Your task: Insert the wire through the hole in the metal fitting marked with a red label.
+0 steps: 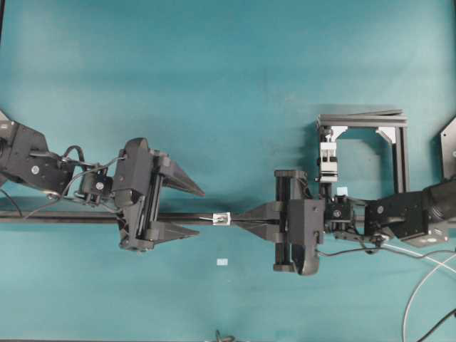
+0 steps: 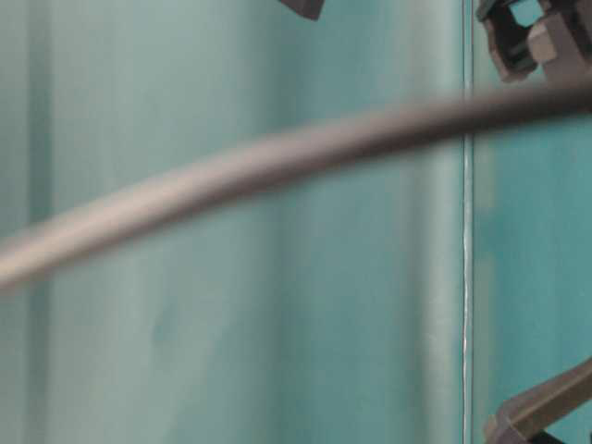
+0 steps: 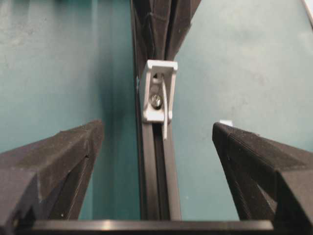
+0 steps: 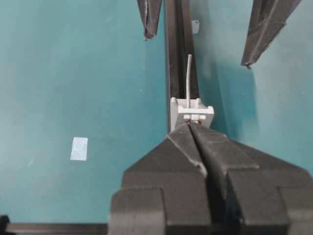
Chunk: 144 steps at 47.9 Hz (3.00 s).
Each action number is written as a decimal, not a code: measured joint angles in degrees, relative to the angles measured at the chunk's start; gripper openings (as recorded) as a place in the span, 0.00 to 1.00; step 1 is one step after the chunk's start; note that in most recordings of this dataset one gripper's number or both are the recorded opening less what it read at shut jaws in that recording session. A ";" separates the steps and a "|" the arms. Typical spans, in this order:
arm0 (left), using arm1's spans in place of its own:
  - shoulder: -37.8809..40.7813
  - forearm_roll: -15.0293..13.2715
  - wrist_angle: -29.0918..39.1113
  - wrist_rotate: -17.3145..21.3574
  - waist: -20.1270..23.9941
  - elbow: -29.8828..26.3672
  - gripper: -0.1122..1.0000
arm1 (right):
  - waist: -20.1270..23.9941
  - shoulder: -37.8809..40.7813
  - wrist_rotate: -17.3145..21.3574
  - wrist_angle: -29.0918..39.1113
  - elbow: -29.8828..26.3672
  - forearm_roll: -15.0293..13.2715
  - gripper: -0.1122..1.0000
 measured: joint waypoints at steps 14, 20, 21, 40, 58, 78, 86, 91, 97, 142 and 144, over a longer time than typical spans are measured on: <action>1.49 0.00 0.88 -2.90 -0.09 -1.32 0.59 | 0.00 0.00 0.00 0.00 -0.09 0.00 0.11; 1.67 0.09 1.49 -3.08 0.00 -1.67 0.58 | 0.00 0.09 0.00 0.00 0.00 0.00 0.11; 1.76 0.09 1.58 -3.16 -0.09 -1.67 0.58 | 0.00 0.00 0.00 0.00 0.00 -0.09 0.11; 1.76 0.09 5.19 -3.16 0.18 -2.37 0.52 | 0.00 0.09 0.00 0.00 0.00 0.00 0.11; 1.76 0.88 5.45 -3.16 0.26 -2.90 0.05 | 0.00 0.09 0.00 0.00 0.00 0.00 0.11; 1.76 1.32 5.71 -3.16 -0.35 -3.08 0.01 | 0.00 0.09 0.18 0.00 0.00 0.00 0.11; 1.76 1.32 5.71 -3.16 -0.35 -3.16 0.01 | 0.00 0.09 0.18 0.09 0.00 -0.09 0.11; 1.76 1.32 5.80 -3.16 -0.35 -3.16 0.01 | -0.09 0.09 0.62 0.09 0.00 -0.09 0.11; 1.67 1.32 5.89 -3.16 -0.35 -3.16 0.01 | 0.00 0.09 0.70 0.09 0.00 -0.09 0.20; -13.36 1.41 17.23 -3.16 -2.37 8.79 0.01 | 0.26 -6.94 0.53 8.00 4.57 -0.09 0.95; -14.33 1.32 17.67 -3.16 -2.64 9.40 0.01 | 0.18 -6.94 0.53 8.00 4.66 -0.09 0.95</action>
